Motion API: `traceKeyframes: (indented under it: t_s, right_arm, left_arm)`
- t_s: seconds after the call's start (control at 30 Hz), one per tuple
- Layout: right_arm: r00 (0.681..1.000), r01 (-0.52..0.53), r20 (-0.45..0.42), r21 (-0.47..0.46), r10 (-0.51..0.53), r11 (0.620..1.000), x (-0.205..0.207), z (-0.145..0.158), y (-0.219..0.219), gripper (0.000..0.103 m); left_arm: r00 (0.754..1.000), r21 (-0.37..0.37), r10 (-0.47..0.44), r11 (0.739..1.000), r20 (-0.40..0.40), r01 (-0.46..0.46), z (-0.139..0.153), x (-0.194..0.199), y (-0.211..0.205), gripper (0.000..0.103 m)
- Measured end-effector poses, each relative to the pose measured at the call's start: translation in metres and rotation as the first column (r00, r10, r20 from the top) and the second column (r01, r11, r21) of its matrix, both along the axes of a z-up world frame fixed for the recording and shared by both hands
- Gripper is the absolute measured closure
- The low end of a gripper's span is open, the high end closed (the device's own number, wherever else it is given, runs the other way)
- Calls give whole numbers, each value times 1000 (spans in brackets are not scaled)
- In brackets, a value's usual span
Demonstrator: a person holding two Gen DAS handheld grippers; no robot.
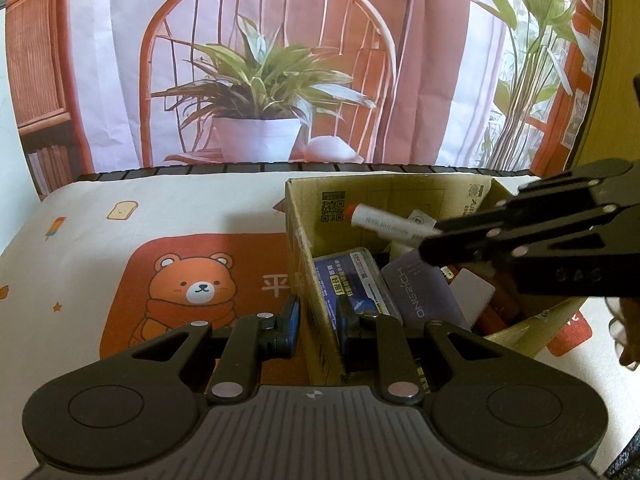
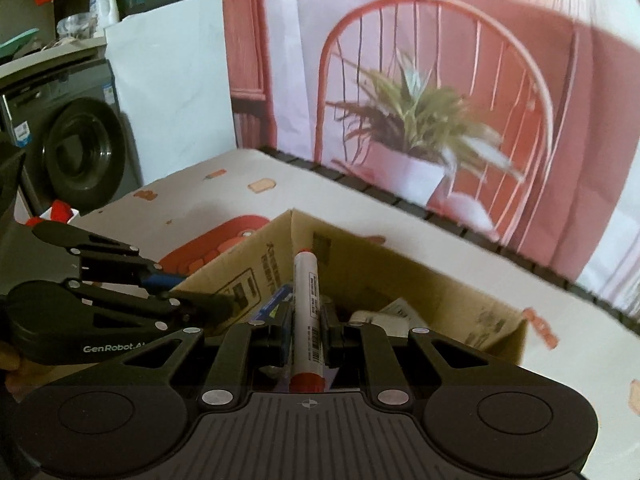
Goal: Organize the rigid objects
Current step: 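Lift the white marker with the right tool and lower it into the box, then open the right tool to release the marker in the box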
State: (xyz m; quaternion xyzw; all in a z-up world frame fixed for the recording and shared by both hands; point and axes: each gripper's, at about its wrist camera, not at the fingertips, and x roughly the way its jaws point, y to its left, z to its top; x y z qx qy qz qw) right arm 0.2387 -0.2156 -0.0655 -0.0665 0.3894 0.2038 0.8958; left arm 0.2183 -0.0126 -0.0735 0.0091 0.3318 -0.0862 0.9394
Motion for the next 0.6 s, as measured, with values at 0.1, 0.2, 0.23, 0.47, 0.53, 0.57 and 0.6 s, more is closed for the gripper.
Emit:
traceKeyframes:
  t_s: [0.1,0.2,0.23,0.47,0.53,0.57,0.6]
  right_arm:
    - [1000,1,-21,-8,-1,1000,1,-5,2,89]
    - [999,8,-36,-5,-8,1000,1,-9,1,89]
    - [999,11,-38,-9,-12,1000,0,-9,1,89]
    - [998,41,-45,-8,-41,999,-2,-12,-3,80]
    - [998,55,-37,-5,-55,998,-5,-11,-4,77]
    - [998,60,-32,-4,-60,998,-6,-10,-5,75]
    - [997,68,-24,-3,-68,998,-7,-9,-5,73]
  left_arm:
    - [1000,0,0,1000,0,0,0,0,0,82]
    - [1000,0,0,1000,0,0,0,0,0,82]
    - [1000,0,0,1000,-1,0,0,0,0,82]
    - [1000,1,1,1000,-1,-1,0,1,0,82]
    - [1000,3,2,1000,-2,-2,-1,1,0,82]
    - [1000,2,2,1000,-3,-2,-1,1,0,82]
    - [1000,3,2,1000,-3,-2,0,0,-1,82]
